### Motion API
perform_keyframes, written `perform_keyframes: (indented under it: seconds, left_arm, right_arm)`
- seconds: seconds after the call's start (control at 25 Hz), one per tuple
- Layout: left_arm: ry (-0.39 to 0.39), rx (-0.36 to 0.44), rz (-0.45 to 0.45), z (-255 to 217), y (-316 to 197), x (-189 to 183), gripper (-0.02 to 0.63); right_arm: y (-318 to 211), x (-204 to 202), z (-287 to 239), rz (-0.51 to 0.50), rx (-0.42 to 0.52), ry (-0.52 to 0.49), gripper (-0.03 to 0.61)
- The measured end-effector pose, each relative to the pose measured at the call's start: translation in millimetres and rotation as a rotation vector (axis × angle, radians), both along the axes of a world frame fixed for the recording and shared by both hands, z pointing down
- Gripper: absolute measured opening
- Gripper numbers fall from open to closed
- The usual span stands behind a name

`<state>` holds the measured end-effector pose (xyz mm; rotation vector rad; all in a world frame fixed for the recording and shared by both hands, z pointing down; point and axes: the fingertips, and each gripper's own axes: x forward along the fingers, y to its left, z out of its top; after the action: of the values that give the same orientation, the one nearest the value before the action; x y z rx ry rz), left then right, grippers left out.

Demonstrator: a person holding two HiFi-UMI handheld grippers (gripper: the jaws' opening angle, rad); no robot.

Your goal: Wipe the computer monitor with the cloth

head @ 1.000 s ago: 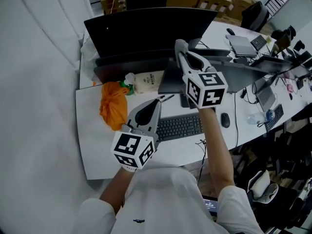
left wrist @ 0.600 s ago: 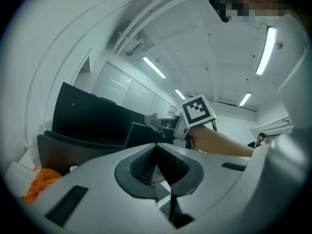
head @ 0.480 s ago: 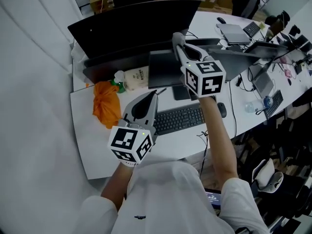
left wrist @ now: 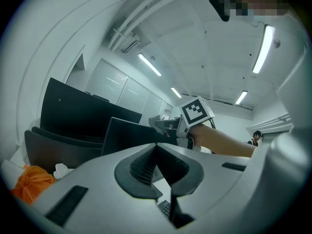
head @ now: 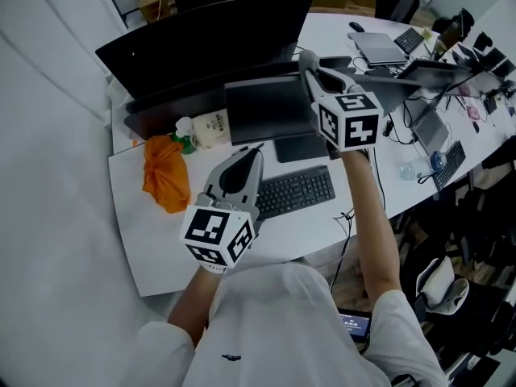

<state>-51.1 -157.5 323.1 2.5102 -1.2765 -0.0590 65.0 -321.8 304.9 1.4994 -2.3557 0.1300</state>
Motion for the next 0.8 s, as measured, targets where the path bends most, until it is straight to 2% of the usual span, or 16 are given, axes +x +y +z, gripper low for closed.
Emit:
perform_keyframes:
  seconds: [0.44, 0.8]
  left_arm:
    - [-0.007, 0.010, 0.006, -4.4, -1.3, 29.0, 0.018]
    - [-0.015, 0.017, 0.010, -4.3, -5.4, 47.1, 0.018]
  right_arm:
    - [-2.7, 28.6, -2.6, -0.007, 0.002, 0.131, 0.031]
    - [-9.6, 75.5, -3.2, 0.048, -0.003, 0.096, 0.031]
